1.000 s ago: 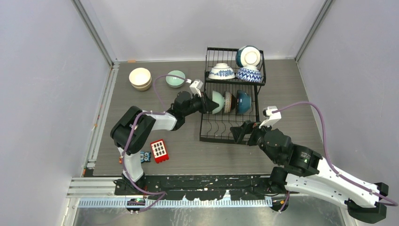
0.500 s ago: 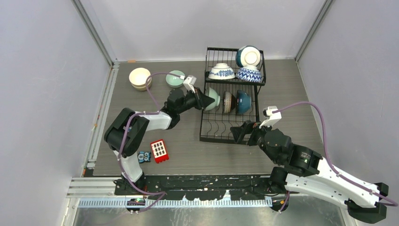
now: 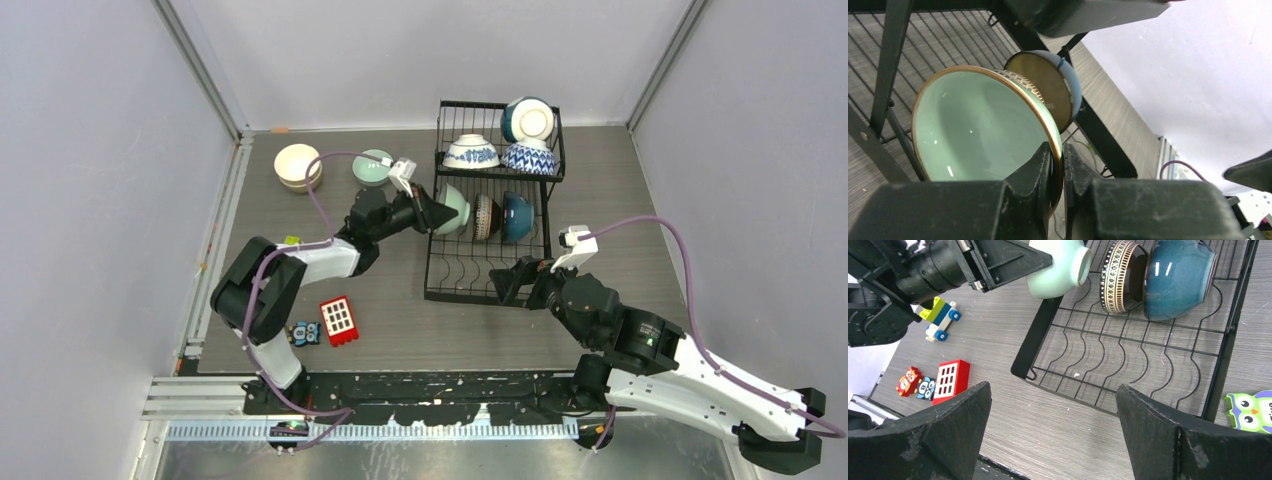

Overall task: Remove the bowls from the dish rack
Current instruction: Pick up the bowl from the dish rack, then place the bowl at the center of the board.

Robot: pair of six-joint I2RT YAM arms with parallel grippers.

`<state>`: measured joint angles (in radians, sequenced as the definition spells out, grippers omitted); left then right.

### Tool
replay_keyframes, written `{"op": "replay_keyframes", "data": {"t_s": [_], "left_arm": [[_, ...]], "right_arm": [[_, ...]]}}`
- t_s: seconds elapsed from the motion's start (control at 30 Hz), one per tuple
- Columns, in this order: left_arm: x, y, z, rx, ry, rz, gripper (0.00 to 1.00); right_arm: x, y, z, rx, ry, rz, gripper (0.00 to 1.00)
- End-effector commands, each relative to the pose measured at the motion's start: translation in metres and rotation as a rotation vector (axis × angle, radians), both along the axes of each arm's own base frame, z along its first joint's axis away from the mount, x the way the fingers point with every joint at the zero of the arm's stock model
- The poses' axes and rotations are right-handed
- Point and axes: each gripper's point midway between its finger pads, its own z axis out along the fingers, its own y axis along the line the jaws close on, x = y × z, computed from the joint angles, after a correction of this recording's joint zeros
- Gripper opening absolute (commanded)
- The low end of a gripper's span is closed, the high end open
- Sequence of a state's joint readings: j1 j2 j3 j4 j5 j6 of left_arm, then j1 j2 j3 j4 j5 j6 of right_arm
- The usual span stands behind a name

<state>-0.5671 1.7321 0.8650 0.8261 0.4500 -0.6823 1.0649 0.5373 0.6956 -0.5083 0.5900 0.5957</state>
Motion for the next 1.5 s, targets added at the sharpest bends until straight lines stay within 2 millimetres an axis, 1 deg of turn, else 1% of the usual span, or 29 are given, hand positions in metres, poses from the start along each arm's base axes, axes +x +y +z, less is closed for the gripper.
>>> {"op": "replay_keyframes", "data": {"t_s": [0.0, 0.13, 0.23, 0.3, 0.43, 0.47, 0.6, 0.7, 0.77, 0.87, 0.97, 1.03, 1.1, 1.13, 1.17, 1.2, 1.33, 1.47], "left_arm": [[-0.019, 0.003, 0.089, -0.151, -0.188, -0.059, 0.0], [-0.036, 0.007, 0.105, -0.172, -0.198, -0.084, 0.0], [-0.048, 0.015, 0.107, -0.163, -0.191, -0.067, 0.0], [-0.059, 0.024, 0.102, -0.127, -0.179, -0.049, 0.0], [-0.095, 0.044, 0.083, 0.058, -0.181, -0.039, 0.0], [-0.109, 0.046, 0.083, 0.105, -0.201, -0.053, 0.0], [-0.147, 0.068, 0.076, 0.274, -0.258, -0.071, 0.0], [-0.165, 0.095, 0.07, 0.377, -0.292, -0.045, 0.0], [-0.171, 0.117, 0.069, 0.44, -0.341, -0.002, 0.0], [-0.173, 0.147, 0.061, 0.569, -0.404, 0.055, 0.0], [-0.178, 0.163, 0.062, 0.663, -0.476, 0.036, 0.0], [-0.182, 0.167, 0.064, 0.701, -0.529, 0.008, 0.0], [-0.186, 0.17, 0.069, 0.726, -0.591, -0.021, 0.0], [-0.188, 0.171, 0.07, 0.741, -0.623, -0.041, 0.0], [-0.19, 0.171, 0.072, 0.755, -0.655, -0.061, 0.0], [-0.191, 0.173, 0.073, 0.773, -0.679, -0.075, 0.0], [-0.196, 0.175, 0.07, 0.838, -0.755, -0.153, 0.0], [-0.205, 0.171, 0.065, 0.852, -0.811, -0.246, 0.0]], "right_arm": [[0.005, 0.003, 0.026, 0.038, -0.055, -0.004, 0.98], [0.005, 0.008, 0.032, 0.034, -0.075, 0.027, 0.98], [0.002, 0.012, 0.039, 0.029, -0.083, 0.065, 0.98], [-0.001, 0.013, 0.045, 0.027, -0.086, 0.084, 0.98], [-0.005, 0.018, 0.056, 0.036, -0.096, 0.127, 0.98], [-0.006, 0.02, 0.059, 0.037, -0.099, 0.138, 0.98], [-0.008, 0.037, 0.073, 0.054, -0.103, 0.203, 0.98], [-0.01, 0.058, 0.082, 0.06, -0.083, 0.268, 0.98], [-0.012, 0.072, 0.088, 0.06, -0.058, 0.31, 0.98], [-0.012, 0.091, 0.099, 0.049, -0.015, 0.357, 0.99], [-0.011, 0.106, 0.106, 0.018, 0.028, 0.386, 0.99], [-0.006, 0.112, 0.105, -0.031, 0.066, 0.382, 0.99], [-0.004, 0.117, 0.096, -0.106, 0.127, 0.382, 0.99], [0.0, 0.125, 0.088, -0.147, 0.163, 0.386, 0.99], [0.0, 0.129, 0.09, -0.162, 0.178, 0.398, 0.99], [0.0, 0.136, 0.087, -0.179, 0.2, 0.414, 0.99], [-0.001, 0.159, 0.076, -0.214, 0.264, 0.479, 0.97], [0.002, 0.18, 0.065, -0.232, 0.312, 0.512, 0.95]]}}
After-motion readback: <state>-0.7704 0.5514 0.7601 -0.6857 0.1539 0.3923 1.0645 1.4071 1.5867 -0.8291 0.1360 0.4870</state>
